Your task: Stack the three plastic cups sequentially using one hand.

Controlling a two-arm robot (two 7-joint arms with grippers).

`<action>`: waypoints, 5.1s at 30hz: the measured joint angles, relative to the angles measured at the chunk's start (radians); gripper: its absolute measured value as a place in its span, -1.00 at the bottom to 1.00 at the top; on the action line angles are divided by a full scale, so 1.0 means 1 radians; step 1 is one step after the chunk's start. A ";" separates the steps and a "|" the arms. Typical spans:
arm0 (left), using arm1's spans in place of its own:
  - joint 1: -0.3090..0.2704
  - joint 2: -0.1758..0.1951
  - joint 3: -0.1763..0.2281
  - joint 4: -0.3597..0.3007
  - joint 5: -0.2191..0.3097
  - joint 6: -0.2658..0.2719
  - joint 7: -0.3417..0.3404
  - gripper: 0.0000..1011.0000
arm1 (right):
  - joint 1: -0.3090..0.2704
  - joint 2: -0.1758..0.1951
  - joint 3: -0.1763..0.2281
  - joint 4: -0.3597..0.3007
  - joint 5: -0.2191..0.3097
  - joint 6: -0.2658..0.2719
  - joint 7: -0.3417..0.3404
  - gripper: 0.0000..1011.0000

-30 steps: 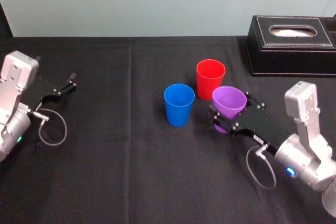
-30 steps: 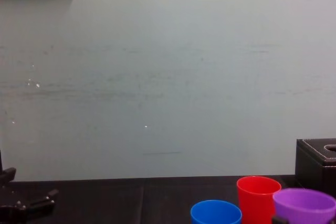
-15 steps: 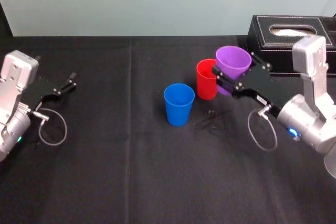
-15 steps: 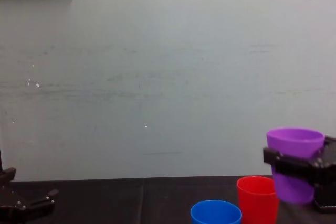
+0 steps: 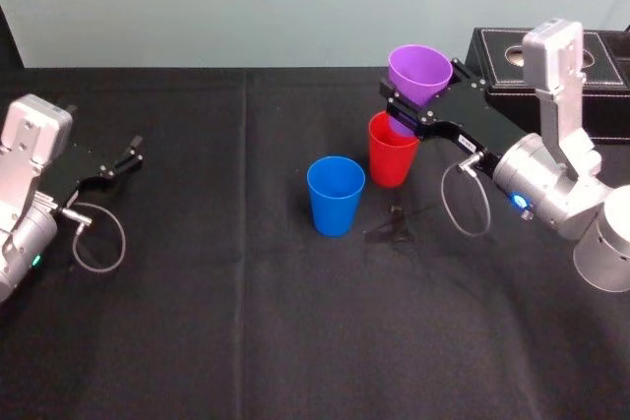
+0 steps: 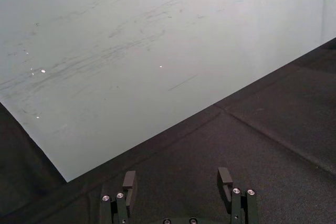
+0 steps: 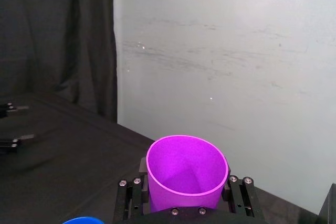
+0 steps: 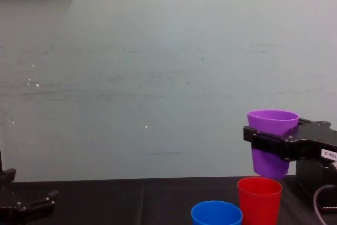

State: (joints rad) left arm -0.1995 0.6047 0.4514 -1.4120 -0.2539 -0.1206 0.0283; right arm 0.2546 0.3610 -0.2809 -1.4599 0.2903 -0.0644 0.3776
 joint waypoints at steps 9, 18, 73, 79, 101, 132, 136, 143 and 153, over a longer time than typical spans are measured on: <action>0.000 0.000 0.000 0.000 0.000 0.000 0.000 0.99 | 0.058 -0.039 -0.017 0.100 -0.034 -0.047 -0.002 0.47; 0.000 0.000 0.000 0.000 0.000 0.000 0.000 0.99 | 0.071 -0.058 -0.021 0.151 -0.051 -0.067 0.000 0.47; 0.000 0.000 0.000 0.000 0.000 0.000 0.000 0.99 | 0.102 -0.101 -0.016 0.320 -0.061 -0.170 0.044 0.47; 0.000 0.000 0.000 0.000 0.000 0.000 0.000 0.99 | 0.102 -0.101 -0.016 0.318 -0.061 -0.170 0.043 0.48; 0.000 0.000 0.000 0.000 0.000 0.000 0.000 0.99 | 0.081 -0.093 -0.008 0.271 -0.086 -0.162 0.006 0.98; 0.000 0.000 0.000 0.000 0.000 0.000 0.000 0.99 | -0.272 0.095 0.040 -0.103 -0.021 -0.121 0.082 0.98; 0.000 0.000 0.000 0.000 0.000 0.000 0.000 0.99 | -0.277 0.100 0.025 -0.098 -0.026 -0.131 0.093 0.98; 0.000 0.000 0.000 0.000 0.000 0.000 0.000 0.99 | -0.267 0.093 -0.015 -0.077 -0.042 -0.134 0.102 0.98; 0.000 0.000 0.000 0.000 0.000 0.000 0.000 0.99 | -0.225 0.057 -0.061 -0.049 -0.068 -0.107 0.088 0.98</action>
State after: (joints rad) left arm -0.1995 0.6047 0.4514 -1.4120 -0.2539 -0.1205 0.0283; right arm 0.0297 0.4176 -0.3419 -1.5088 0.2226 -0.1713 0.4657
